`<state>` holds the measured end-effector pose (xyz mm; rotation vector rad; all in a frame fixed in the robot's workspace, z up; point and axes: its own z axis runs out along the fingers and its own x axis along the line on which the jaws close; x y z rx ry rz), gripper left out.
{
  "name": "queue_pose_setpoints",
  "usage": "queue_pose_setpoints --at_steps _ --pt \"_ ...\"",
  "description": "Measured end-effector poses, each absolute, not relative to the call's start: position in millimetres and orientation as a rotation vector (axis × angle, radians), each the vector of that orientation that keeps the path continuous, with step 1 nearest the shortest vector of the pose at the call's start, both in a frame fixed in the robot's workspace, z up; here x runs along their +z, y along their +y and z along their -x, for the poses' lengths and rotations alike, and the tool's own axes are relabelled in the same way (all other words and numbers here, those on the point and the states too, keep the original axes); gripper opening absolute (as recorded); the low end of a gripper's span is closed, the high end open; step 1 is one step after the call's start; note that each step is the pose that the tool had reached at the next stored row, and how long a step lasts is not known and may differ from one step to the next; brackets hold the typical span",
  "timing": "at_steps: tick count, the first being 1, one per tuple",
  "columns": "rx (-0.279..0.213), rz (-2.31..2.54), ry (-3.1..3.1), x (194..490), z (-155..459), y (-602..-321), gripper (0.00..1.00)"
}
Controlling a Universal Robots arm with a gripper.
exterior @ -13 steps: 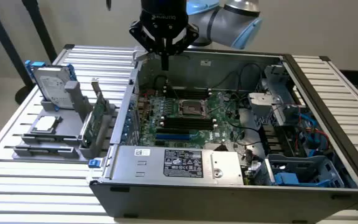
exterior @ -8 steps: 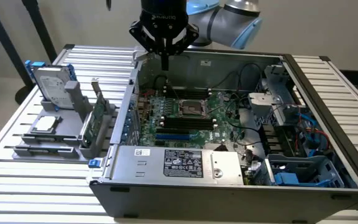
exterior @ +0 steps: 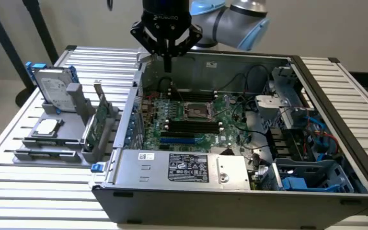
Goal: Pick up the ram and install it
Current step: 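Reach for the ram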
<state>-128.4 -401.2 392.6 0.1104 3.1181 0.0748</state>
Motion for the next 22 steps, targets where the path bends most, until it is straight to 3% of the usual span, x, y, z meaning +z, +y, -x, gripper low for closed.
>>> queue_pose_setpoints --at_steps 22 --pt "0.064 -0.11 3.119 380.1 228.5 -416.2 0.11"
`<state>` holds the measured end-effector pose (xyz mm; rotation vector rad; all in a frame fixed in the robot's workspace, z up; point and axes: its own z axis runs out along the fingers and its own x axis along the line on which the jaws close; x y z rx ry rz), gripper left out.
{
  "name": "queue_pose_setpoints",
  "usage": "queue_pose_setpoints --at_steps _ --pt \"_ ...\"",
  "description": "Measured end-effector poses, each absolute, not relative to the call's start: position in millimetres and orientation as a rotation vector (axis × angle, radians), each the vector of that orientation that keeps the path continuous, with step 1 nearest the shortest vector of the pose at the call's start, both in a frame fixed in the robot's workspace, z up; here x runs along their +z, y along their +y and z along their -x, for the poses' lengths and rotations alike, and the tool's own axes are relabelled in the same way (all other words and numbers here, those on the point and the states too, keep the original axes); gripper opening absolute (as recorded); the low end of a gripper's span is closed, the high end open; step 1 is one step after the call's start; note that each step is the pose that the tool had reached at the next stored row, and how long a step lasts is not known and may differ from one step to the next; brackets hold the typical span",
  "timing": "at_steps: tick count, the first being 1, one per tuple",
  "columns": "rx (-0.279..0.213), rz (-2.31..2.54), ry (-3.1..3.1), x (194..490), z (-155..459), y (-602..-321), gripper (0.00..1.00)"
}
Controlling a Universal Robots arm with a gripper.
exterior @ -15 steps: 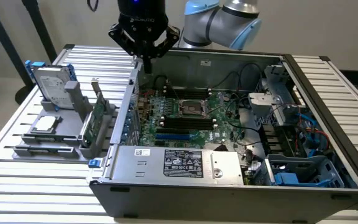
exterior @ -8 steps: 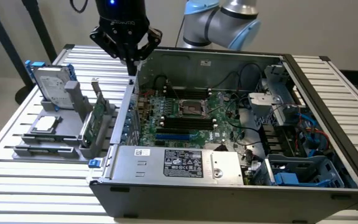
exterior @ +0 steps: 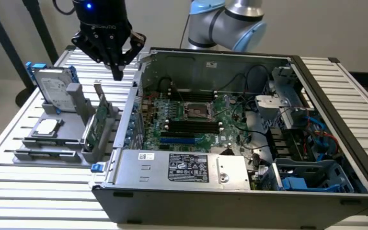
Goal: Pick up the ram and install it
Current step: 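Reach for the ram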
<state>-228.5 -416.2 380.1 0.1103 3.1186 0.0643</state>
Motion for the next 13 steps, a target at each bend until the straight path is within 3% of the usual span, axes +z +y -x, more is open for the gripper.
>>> queue_pose_setpoints --at_steps 13 --pt "0.045 -0.11 3.119 366.9 287.5 -417.0 0.11"
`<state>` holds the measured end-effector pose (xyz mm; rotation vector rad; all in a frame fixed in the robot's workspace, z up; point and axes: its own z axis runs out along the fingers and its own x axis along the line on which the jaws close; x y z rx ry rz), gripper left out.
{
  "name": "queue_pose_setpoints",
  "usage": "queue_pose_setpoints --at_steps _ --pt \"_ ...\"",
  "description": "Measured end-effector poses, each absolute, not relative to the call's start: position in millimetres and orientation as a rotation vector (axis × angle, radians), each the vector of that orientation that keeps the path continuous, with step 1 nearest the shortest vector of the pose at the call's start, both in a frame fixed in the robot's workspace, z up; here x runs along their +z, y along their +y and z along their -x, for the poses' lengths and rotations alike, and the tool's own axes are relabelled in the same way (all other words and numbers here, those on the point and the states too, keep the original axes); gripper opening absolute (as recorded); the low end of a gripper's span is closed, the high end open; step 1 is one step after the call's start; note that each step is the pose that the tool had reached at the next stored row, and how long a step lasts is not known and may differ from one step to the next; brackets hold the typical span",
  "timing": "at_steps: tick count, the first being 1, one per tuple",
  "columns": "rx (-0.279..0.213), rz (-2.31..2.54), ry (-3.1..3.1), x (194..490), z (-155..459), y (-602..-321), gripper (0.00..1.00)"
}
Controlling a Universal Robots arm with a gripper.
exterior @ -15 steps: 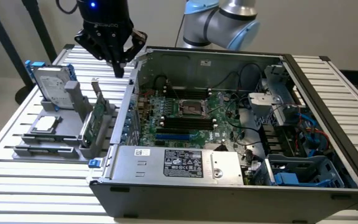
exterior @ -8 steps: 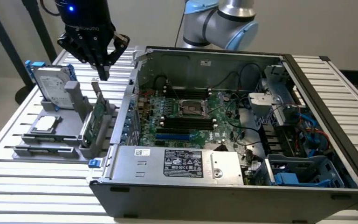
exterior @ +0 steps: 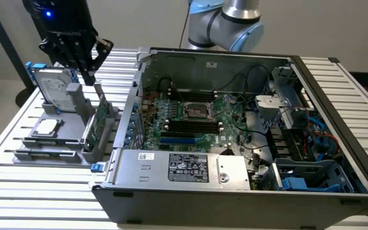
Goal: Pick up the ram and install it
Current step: 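Reach for the ram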
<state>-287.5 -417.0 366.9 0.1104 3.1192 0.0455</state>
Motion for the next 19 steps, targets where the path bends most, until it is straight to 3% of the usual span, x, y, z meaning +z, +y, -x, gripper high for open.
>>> queue_pose_setpoints --at_steps 19 --pt "0.031 -0.11 3.121 343.8 373.9 -418.8 0.11"
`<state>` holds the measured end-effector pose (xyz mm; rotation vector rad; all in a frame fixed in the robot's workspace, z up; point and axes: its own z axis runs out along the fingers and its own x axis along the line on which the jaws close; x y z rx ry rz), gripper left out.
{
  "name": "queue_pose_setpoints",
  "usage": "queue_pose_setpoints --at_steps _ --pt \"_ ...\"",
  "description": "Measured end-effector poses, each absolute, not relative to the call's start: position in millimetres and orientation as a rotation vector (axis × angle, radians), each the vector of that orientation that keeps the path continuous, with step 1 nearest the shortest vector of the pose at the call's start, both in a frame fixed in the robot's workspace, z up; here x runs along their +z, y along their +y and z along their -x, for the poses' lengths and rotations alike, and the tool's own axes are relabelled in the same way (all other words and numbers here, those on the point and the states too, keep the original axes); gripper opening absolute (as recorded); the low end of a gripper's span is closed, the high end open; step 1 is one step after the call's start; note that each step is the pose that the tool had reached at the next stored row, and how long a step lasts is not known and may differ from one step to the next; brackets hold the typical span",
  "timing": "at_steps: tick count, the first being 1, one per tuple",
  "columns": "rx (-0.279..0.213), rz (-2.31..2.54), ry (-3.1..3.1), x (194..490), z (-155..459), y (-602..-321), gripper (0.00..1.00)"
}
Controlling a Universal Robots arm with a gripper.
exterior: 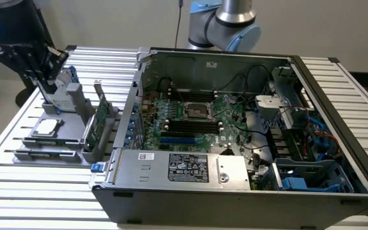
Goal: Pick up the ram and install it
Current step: 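Reach for the ram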
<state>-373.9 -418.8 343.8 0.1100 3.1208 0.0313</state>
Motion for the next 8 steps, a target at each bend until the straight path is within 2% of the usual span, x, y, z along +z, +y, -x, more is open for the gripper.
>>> queue_pose_setpoints --at_steps 8 --pt "0.031 -0.11 3.122 331.7 410.3 -420.2 0.11"
